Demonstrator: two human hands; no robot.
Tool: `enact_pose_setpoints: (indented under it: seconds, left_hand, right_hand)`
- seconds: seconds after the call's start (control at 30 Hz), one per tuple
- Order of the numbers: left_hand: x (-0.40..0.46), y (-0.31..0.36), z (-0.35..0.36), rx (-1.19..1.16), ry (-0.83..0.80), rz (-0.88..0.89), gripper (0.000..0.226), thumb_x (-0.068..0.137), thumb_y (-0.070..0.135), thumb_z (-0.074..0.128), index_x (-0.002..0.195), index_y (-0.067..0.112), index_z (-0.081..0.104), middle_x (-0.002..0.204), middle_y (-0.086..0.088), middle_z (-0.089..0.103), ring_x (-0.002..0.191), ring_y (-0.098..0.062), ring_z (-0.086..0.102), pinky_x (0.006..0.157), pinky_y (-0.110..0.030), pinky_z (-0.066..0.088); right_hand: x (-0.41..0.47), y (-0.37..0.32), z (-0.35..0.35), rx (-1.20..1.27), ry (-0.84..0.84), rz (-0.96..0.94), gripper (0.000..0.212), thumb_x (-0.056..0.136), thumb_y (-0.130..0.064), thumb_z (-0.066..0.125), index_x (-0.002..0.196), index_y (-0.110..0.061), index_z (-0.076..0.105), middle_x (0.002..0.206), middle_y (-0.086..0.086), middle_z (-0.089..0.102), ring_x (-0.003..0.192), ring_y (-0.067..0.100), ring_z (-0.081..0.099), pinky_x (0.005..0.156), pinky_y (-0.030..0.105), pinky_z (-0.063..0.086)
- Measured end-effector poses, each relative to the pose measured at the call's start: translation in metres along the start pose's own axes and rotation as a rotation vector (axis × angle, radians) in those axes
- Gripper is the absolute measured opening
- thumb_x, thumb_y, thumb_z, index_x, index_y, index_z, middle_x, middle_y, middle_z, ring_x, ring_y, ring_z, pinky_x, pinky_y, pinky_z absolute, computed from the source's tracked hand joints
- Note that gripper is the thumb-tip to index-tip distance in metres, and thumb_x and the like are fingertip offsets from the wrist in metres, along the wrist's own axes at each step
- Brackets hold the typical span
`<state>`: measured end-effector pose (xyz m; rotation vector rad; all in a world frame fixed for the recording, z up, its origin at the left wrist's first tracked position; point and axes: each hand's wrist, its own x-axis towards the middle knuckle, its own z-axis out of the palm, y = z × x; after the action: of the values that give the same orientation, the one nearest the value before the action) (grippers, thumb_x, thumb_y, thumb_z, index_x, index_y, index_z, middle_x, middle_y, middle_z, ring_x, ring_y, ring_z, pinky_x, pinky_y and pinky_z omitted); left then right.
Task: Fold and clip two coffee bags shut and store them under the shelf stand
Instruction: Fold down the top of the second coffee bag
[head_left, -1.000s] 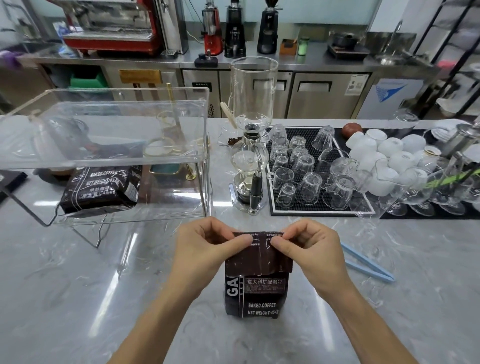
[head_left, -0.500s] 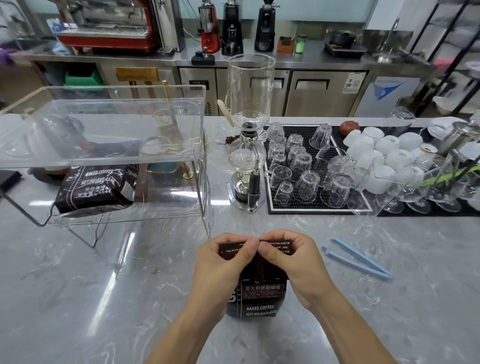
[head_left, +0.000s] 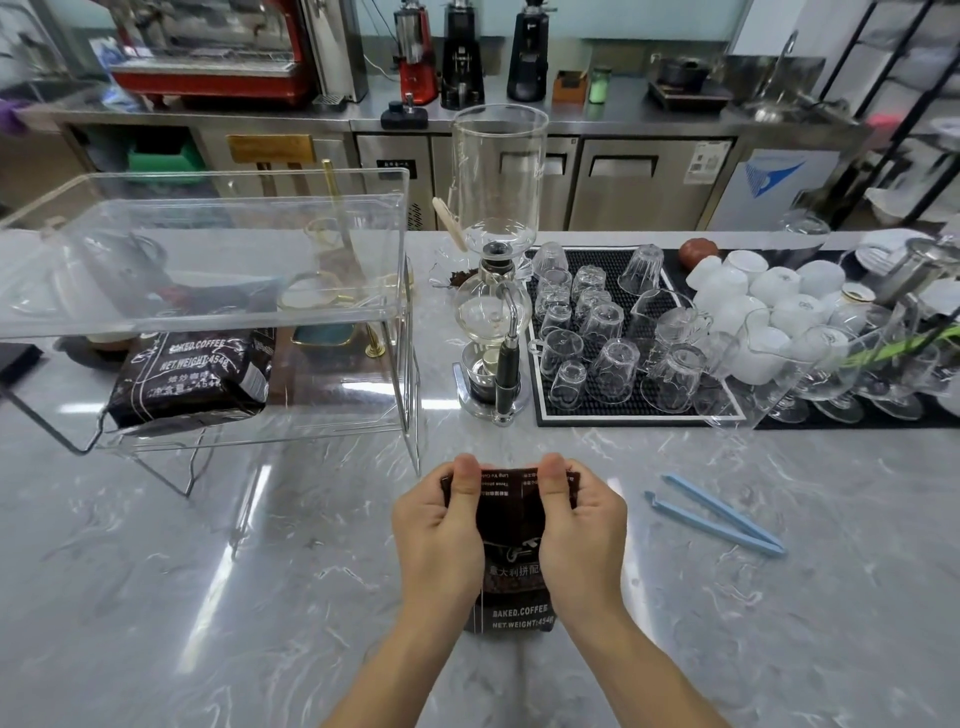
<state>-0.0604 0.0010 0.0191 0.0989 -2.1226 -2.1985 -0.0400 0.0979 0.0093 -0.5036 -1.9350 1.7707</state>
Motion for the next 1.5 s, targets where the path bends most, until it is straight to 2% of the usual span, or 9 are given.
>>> enact_pose_setpoints:
  seconds: [0.13, 0.37, 0.47, 0.57, 0.73, 0.83, 0.97, 1.27, 1.5]
  left_hand:
    - [0.002, 0.001, -0.002, 0.009, -0.020, -0.001, 0.057, 0.092, 0.045, 0.044, 0.069, -0.002, 0.068, 0.068, -0.026, 0.068, 0.059, -0.019, 0.060, 0.055, -0.032, 0.050]
    - [0.002, 0.003, -0.007, -0.053, -0.096, -0.036, 0.055, 0.092, 0.043, 0.040, 0.068, 0.007, 0.075, 0.067, -0.014, 0.074, 0.062, -0.017, 0.069, 0.057, -0.023, 0.055]
    - [0.001, 0.002, -0.009, -0.066, -0.108, -0.041, 0.055, 0.093, 0.042, 0.039, 0.069, 0.010, 0.076, 0.066, -0.009, 0.076, 0.064, -0.017, 0.072, 0.058, -0.023, 0.056]
    - [-0.001, 0.003, -0.009, -0.074, -0.118, -0.039, 0.053, 0.093, 0.040, 0.040, 0.070, 0.010, 0.077, 0.067, -0.007, 0.077, 0.065, -0.017, 0.073, 0.059, -0.023, 0.056]
    - [-0.005, 0.004, -0.010, -0.009, -0.148, -0.045, 0.032, 0.085, 0.033, 0.059, 0.071, 0.010, 0.076, 0.067, -0.011, 0.075, 0.063, -0.015, 0.069, 0.058, -0.026, 0.055]
    - [-0.008, 0.005, -0.010, 0.020, -0.186, -0.098, 0.008, 0.073, 0.011, 0.081, 0.068, 0.012, 0.075, 0.062, 0.000, 0.076, 0.059, -0.009, 0.072, 0.054, -0.018, 0.054]
    - [-0.009, 0.006, -0.012, 0.025, -0.235, -0.157, 0.015, 0.063, 0.021, 0.084, 0.070, 0.009, 0.077, 0.068, -0.009, 0.078, 0.064, -0.015, 0.075, 0.056, -0.024, 0.057]
    - [-0.004, 0.013, -0.003, 0.085, -0.254, -0.164, 0.011, 0.071, 0.006, 0.083, 0.064, 0.010, 0.076, 0.058, -0.002, 0.074, 0.057, -0.011, 0.071, 0.052, -0.020, 0.053]
    - [-0.002, 0.014, 0.005, 0.121, -0.253, -0.172, 0.011, 0.071, 0.008, 0.083, 0.064, 0.016, 0.078, 0.060, -0.001, 0.076, 0.057, -0.009, 0.072, 0.053, -0.018, 0.053]
  right_hand:
    - [-0.002, 0.001, 0.002, -0.017, 0.056, -0.013, 0.055, 0.091, -0.044, 0.042, 0.056, -0.002, 0.038, 0.051, 0.002, 0.039, 0.047, 0.006, 0.033, 0.044, 0.020, 0.032]
    - [0.000, 0.004, -0.001, -0.073, 0.023, -0.009, 0.081, 0.089, -0.064, 0.028, 0.068, 0.011, 0.052, 0.062, 0.033, 0.053, 0.052, 0.019, 0.045, 0.049, 0.044, 0.043]
    - [0.000, 0.006, -0.003, -0.071, 0.001, -0.001, 0.088, 0.087, -0.070, 0.027, 0.067, 0.012, 0.051, 0.062, 0.033, 0.053, 0.050, 0.027, 0.045, 0.050, 0.046, 0.044]
    - [0.001, 0.005, -0.005, -0.074, -0.020, 0.005, 0.093, 0.084, -0.075, 0.026, 0.066, 0.013, 0.050, 0.061, 0.034, 0.051, 0.051, 0.020, 0.045, 0.049, 0.045, 0.042]
    - [-0.001, 0.005, -0.009, -0.003, -0.030, 0.022, 0.072, 0.094, -0.055, 0.032, 0.064, 0.006, 0.054, 0.060, 0.027, 0.056, 0.052, 0.015, 0.051, 0.051, 0.035, 0.045]
    - [-0.003, 0.005, -0.010, 0.042, -0.030, 0.040, 0.068, 0.098, -0.049, 0.034, 0.064, 0.003, 0.061, 0.061, 0.022, 0.062, 0.053, 0.014, 0.057, 0.054, 0.029, 0.048]
    - [-0.006, 0.006, -0.013, 0.060, -0.023, 0.012, 0.055, 0.096, -0.040, 0.034, 0.071, -0.010, 0.073, 0.073, 0.002, 0.075, 0.065, 0.006, 0.070, 0.061, 0.014, 0.052]
    - [0.001, 0.006, -0.023, 0.099, -0.074, 0.028, 0.057, 0.098, -0.044, 0.034, 0.074, -0.015, 0.076, 0.075, 0.003, 0.077, 0.073, 0.014, 0.073, 0.069, 0.025, 0.057]
    - [0.010, 0.008, -0.036, 0.180, -0.180, 0.076, 0.055, 0.097, -0.043, 0.031, 0.088, -0.014, 0.076, 0.088, 0.007, 0.078, 0.085, 0.018, 0.074, 0.074, 0.024, 0.057]
